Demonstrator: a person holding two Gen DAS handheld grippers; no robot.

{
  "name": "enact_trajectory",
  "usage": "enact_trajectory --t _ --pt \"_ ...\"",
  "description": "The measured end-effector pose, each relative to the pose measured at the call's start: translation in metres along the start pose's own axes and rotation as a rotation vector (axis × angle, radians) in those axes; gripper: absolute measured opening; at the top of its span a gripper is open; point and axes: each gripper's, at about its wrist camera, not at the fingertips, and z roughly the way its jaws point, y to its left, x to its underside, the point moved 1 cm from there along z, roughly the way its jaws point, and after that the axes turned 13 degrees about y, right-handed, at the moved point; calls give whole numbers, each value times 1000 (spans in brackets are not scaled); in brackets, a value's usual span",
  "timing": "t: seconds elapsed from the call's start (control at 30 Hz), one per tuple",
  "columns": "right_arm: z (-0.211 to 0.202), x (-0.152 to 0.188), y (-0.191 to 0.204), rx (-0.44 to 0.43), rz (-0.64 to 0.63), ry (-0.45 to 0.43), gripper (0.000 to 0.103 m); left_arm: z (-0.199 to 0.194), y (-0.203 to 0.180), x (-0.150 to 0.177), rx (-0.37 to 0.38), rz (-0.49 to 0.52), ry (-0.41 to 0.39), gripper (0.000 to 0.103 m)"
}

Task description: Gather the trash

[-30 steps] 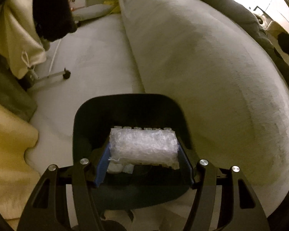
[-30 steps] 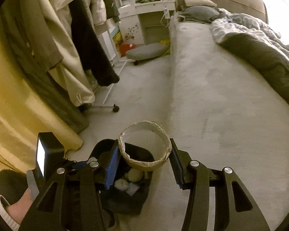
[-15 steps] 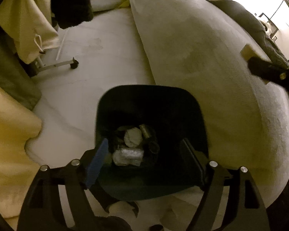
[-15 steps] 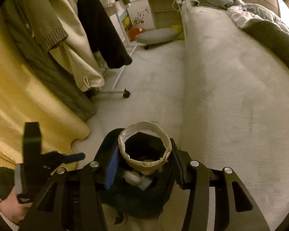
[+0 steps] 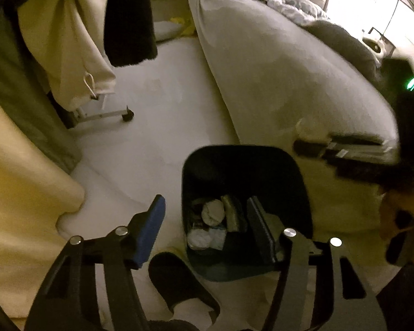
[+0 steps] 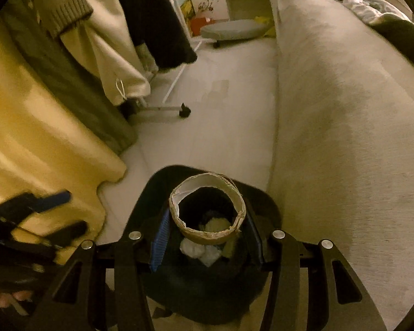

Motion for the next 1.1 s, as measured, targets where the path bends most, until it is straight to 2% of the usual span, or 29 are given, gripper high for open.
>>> enact_trajectory --t 0.1,0.17,0.2,0.4,0.47,0.53,0.6,0.63,0.73,0.77,0.87,0.93,1.0,1.1 --pt "17 -1 4 19 -15 37 50 -12 6 -2 9 -16 -35 58" --pt "23 -1 5 25 -20 50 50 -19 8 -3 10 -25 -58 49" --pt "27 -1 7 31 -25 58 50 -27 8 -3 6 -32 -79 47" --pt "33 -2 15 40 -52 74 53 -71 -3 -3 -30 -8 -197 46" --pt "30 0 17 24 -51 73 66 -88 -11 -3 -56 21 -244 46" --pt "22 2 17 18 -44 60 74 -110 -21 0 -57 46 -301 46" --pt "16 4 17 -3 -36 46 79 -131 -29 4 -70 51 -348 51" --pt "12 6 18 3 -43 38 79 -142 -32 7 -86 45 -372 55" --pt "-7 12 20 22 -61 -3 83 -169 -41 17 -94 51 -418 59" --pt "-14 13 19 27 -58 -18 84 -173 -43 19 -105 57 -428 63" --pt "-48 20 12 3 -30 -103 91 -187 -53 27 -129 72 -458 68" --pt "-71 29 5 11 -13 -151 93 -194 -58 31 -134 70 -475 75" --pt "-92 42 -2 14 6 -192 93 -201 -64 35 -125 72 -487 77" --pt "-119 57 -9 49 7 -247 97 -218 -77 43 -121 75 -522 88"
